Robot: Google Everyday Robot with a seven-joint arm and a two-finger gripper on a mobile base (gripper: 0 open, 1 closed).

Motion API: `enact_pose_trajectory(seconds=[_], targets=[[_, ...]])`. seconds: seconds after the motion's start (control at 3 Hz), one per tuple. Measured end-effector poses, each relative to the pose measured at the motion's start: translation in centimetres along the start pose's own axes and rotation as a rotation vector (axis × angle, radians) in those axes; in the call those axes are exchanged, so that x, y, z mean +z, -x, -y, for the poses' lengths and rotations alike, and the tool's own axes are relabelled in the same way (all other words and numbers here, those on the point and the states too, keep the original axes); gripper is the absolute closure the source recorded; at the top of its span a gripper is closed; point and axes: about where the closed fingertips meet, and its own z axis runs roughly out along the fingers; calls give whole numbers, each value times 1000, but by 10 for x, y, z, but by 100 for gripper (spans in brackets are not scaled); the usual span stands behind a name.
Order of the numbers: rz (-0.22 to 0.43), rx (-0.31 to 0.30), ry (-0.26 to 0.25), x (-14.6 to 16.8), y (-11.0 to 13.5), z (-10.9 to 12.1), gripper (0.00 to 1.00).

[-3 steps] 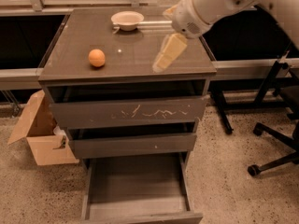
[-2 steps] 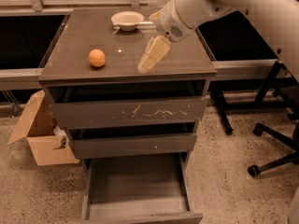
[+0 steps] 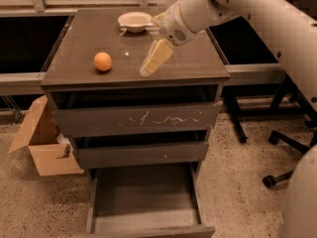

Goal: Place orange into bottom drawer

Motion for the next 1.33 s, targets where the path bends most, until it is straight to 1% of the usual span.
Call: enact_pose_trajectory(seconds=[0.33, 0.67, 1.0, 1.33], targets=[[73, 0, 30, 40, 7, 19, 0], [130, 11, 60, 77, 17, 30, 0], [194, 39, 91, 113, 28, 31, 0], [222, 51, 108, 132, 34, 29, 0]])
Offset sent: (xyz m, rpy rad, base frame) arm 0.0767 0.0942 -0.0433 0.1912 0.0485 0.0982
